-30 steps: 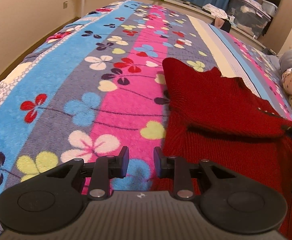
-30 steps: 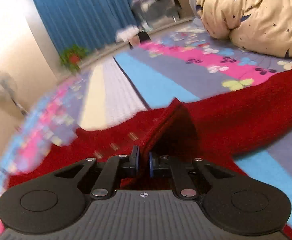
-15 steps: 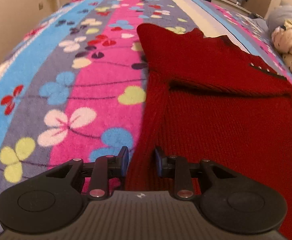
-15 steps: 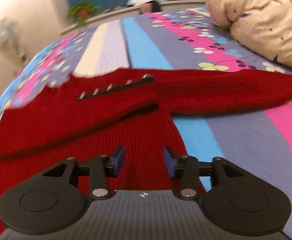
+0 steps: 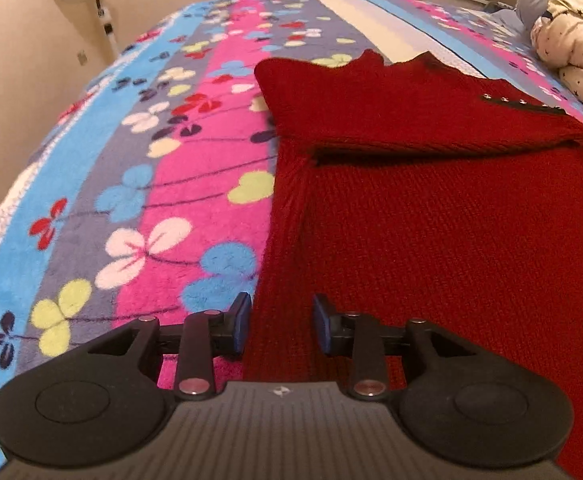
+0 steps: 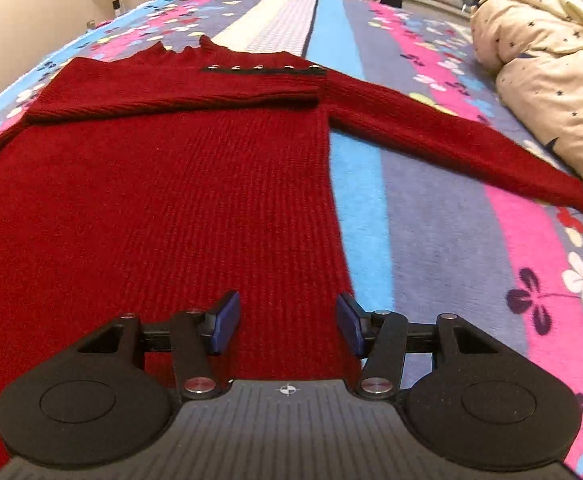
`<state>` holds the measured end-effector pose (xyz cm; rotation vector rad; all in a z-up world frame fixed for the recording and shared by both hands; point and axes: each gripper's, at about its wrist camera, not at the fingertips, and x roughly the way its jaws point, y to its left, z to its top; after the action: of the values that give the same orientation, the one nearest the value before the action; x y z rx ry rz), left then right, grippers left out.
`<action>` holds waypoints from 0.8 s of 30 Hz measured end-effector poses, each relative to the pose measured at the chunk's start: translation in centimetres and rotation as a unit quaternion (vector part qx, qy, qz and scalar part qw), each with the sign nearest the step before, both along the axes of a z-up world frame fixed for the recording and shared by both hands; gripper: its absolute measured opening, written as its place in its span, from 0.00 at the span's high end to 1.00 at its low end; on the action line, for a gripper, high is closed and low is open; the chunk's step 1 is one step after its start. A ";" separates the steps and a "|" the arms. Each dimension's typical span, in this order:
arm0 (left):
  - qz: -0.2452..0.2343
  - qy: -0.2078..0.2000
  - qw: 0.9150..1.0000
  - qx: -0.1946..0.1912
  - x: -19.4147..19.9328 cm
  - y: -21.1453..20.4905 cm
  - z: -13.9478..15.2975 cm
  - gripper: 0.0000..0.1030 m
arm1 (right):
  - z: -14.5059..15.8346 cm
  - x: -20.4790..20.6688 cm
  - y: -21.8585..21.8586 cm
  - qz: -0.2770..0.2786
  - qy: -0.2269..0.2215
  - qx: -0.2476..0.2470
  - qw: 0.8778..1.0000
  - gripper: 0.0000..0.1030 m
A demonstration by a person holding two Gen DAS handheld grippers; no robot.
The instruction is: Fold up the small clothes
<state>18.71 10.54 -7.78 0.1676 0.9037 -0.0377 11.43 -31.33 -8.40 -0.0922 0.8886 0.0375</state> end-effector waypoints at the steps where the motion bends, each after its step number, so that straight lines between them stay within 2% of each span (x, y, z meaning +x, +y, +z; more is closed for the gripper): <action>1: -0.001 -0.011 1.000 0.007 -0.3 -0.3 0.1 0.63 | 0.2 -0.1 -0.1 -0.001 -0.011 -0.007 1.000 0.46; 3: 0.000 -0.035 0.999 0.017 -0.8 -0.9 0.5 0.63 | 0.8 -0.1 -0.3 -0.008 -0.033 -0.001 0.999 0.46; 8: 0.004 -0.083 0.996 0.018 -2.0 -2.5 2.0 0.63 | 1.4 0.6 -1.0 -0.032 -0.056 0.027 0.998 0.46; 15: 0.013 -0.095 0.994 0.054 -5.3 -3.6 3.9 0.63 | 1.8 0.7 -0.8 -0.020 -0.070 0.042 0.996 0.46; 18: 0.047 -0.107 0.991 0.063 -6.9 -3.2 6.6 0.63 | 2.7 0.5 -0.8 -0.020 -0.086 0.056 0.995 0.46; 20: 0.092 -0.132 0.984 0.076 -8.1 -3.7 8.9 0.63 | 3.3 0.4 -1.0 -0.023 -0.097 0.069 0.993 0.46; 22: 0.121 -0.151 0.979 0.058 -9.6 -5.2 11.7 0.62 | 3.9 0.2 -1.2 -0.029 -0.108 0.081 0.990 0.46; 24: 0.120 -0.160 0.979 0.039 -11.1 -8.0 14.0 0.59 | 4.5 0.0 -1.4 -0.035 -0.118 0.091 0.988 0.46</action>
<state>7.63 2.58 6.24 0.1321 0.5992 0.2442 11.42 -32.73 -3.94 0.1033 0.6484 0.0415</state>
